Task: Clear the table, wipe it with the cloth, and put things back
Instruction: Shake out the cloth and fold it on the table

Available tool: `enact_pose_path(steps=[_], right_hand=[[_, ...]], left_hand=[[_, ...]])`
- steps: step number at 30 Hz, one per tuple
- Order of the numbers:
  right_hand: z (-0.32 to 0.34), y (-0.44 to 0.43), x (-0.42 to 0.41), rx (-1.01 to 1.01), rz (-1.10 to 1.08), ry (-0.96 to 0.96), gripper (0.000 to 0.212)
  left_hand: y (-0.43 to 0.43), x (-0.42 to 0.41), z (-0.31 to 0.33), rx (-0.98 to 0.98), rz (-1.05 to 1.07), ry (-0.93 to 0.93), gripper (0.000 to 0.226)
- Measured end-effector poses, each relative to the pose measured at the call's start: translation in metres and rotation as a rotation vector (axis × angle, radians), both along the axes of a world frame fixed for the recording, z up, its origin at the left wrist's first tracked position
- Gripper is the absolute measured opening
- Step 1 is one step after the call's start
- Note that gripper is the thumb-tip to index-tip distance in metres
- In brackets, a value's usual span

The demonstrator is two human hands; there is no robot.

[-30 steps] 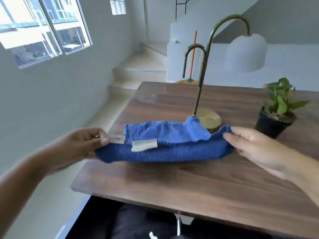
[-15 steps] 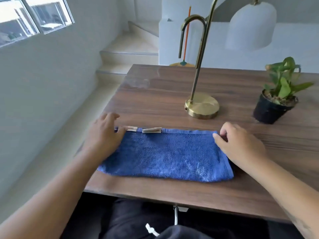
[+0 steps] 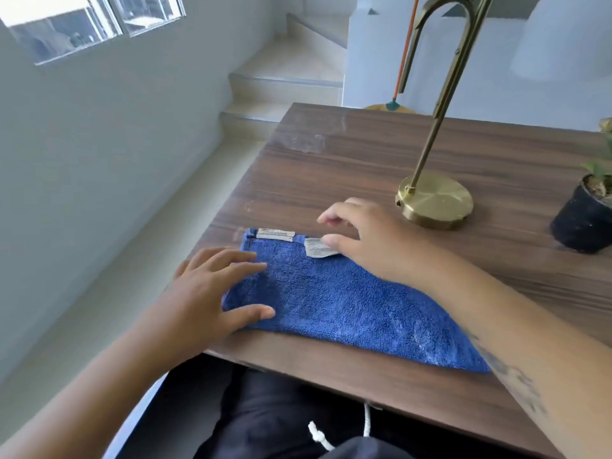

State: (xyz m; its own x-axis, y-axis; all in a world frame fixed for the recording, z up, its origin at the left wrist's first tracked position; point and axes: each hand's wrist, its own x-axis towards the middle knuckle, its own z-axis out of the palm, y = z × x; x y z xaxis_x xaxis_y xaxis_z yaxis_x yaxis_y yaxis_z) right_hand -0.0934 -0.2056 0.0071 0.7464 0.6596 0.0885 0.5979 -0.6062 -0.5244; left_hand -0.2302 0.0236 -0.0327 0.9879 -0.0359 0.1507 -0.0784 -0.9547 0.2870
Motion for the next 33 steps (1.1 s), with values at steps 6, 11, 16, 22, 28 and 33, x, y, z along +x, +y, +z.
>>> enact_pose_path(steps=[6,11,16,22,28,33], right_hand=[[-0.015,0.092,0.024,-0.175,0.122,0.179,0.035],[-0.007,0.106,0.032,-0.381,0.206,0.159,0.023],[0.012,0.051,0.034,-0.149,0.130,0.205,0.009],[0.046,-0.097,0.027,-0.026,-0.098,0.293,0.038],[0.019,-0.207,0.001,-0.084,-0.457,0.254,0.028],[-0.025,-0.175,-0.036,-0.343,-0.189,0.078,0.075]], left_hand=[[0.019,-0.038,0.000,0.056,-0.014,-0.061,0.043],[0.013,-0.042,-0.002,0.113,-0.018,-0.139,0.022],[-0.025,-0.018,0.035,0.111,-0.030,-0.392,0.016],[-0.133,0.025,0.059,0.007,-0.421,-0.500,0.019],[-0.184,0.052,0.021,-0.184,-0.392,-0.060,0.049],[-0.165,0.050,-0.011,0.179,-0.341,0.068,0.074]])
